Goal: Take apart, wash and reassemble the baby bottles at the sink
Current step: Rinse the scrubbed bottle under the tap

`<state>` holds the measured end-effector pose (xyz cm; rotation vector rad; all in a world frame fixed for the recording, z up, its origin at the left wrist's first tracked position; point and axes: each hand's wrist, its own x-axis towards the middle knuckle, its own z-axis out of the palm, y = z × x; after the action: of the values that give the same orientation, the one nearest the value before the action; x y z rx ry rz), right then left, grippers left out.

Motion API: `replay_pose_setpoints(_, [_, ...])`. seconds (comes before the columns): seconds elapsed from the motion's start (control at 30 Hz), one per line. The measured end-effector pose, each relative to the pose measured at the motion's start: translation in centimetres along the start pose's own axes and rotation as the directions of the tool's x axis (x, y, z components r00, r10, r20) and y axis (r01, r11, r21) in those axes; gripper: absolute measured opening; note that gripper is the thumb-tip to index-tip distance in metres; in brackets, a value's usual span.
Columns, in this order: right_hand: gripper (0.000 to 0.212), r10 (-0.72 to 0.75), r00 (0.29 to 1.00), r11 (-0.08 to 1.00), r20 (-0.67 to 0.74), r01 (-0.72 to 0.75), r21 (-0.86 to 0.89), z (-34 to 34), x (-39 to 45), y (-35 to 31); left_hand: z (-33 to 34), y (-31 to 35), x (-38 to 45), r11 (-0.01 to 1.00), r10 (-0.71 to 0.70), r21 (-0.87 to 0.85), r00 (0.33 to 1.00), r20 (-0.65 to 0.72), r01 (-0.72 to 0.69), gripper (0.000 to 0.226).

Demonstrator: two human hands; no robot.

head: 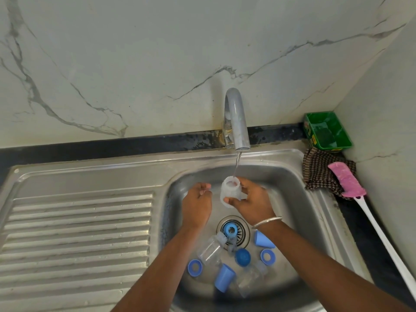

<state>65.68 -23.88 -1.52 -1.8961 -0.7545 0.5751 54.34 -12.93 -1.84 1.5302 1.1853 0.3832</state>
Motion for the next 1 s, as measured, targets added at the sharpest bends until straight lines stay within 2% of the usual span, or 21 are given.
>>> replay_pose_setpoints(0.17, [0.052, -0.014, 1.0, 1.0, 0.018, 0.014, -0.005, 0.3, 0.1, 0.0, 0.1, -0.1, -0.1, 0.996, 0.029, 0.078, 0.999, 0.017, -0.03, 0.04])
replay_pose_setpoints(0.27, [0.051, -0.01, 1.0, 0.999, -0.01, 0.01, 0.032, 0.3, 0.0, 0.0, 0.3, -0.3, 0.0, 0.996, 0.049, 0.077, 0.999, 0.023, -0.05, 0.04])
replay_pose_setpoints(0.37, [0.053, 0.038, 0.999, 0.997, -0.025, -0.037, 0.068, 0.2, 0.0, 0.0, 0.6, -0.1, -0.3, 0.996, 0.083, 0.019, 0.996, 0.021, -0.083, 0.029])
replay_pose_setpoints(0.43, [0.047, 0.092, 0.995, 0.987, -0.027, -0.087, 0.135, 0.2, 0.1, 0.3, 0.6, 0.8, -1.0, 0.99, 0.115, -0.092, 0.989, 0.089, -0.106, 0.024])
replay_pose_setpoints(0.5, [0.042, 0.164, 0.985, 0.957, -0.043, -0.149, 0.247, 0.0, 0.2, 0.6, 0.8, 1.4, -1.5, 0.972, 0.203, -0.172, 0.947, 0.25, -0.163, 0.02])
replay_pose_setpoints(0.57, [0.038, 0.208, 0.977, 0.899, 0.038, -0.206, 0.387, -0.3, 0.2, 0.4, 1.0, 1.6, -1.5, 0.956, 0.281, -0.198, 0.877, 0.39, -0.218, 0.03])
replay_pose_setpoints(0.63, [0.041, 0.209, 0.967, 0.839, 0.145, -0.253, 0.482, -0.7, 0.2, -0.1, 0.9, 1.8, -1.5, 0.95, 0.278, -0.261, 0.841, 0.465, -0.17, 0.042])
replay_pose_setpoints(0.7, [0.048, 0.2, 0.946, 0.781, 0.256, -0.312, 0.541, -1.2, 0.3, -0.4, 0.9, 1.8, -1.3, 0.946, 0.266, -0.3, 0.831, 0.489, -0.126, 0.044])
replay_pose_setpoints(0.77, [0.054, 0.213, 0.906, 0.72, 0.365, -0.399, 0.568, -2.2, 0.7, -0.5, 0.7, 1.4, -1.0, 0.968, 0.227, -0.203, 0.859, 0.459, -0.147, 0.05])
replay_pose_setpoints(0.83, [0.038, 0.242, 0.911, 0.757, 0.333, -0.392, 0.524, -3.1, 1.6, -0.8, 0.5, 0.8, -0.6, 0.983, 0.186, -0.083, 0.887, 0.423, -0.166, 0.051])
replay_pose_setpoints(0.87, [0.028, 0.259, 0.938, 0.826, 0.229, -0.338, 0.452, -3.4, 2.4, -1.0, 0.5, 0.6, -0.4, 0.988, 0.156, -0.07, 0.896, 0.417, -0.139, 0.05])
replay_pose_setpoints(0.93, [0.023, 0.226, 0.971, 0.968, -0.074, -0.216, 0.132, -4.1, 4.7, -1.5, 0.7, 0.7, -0.2, 0.992, 0.115, -0.094, 0.914, 0.389, -0.085, 0.05])
replay_pose_setpoints(0.97, [0.022, 0.155, 0.973, 0.986, -0.172, -0.164, -0.037, -4.3, 6.1, -2.1, 1.0, 1.0, 0.1, 0.992, 0.117, -0.094, 0.922, 0.368, -0.088, 0.052])
replay_pose_setpoints(1.0, [0.029, 0.073, 0.98, 0.98, -0.186, -0.105, -0.169, -4.3, 7.6, -2.8, 1.4, 1.4, 0.3, 0.992, 0.122, -0.084, 0.928, 0.352, -0.098, 0.053])
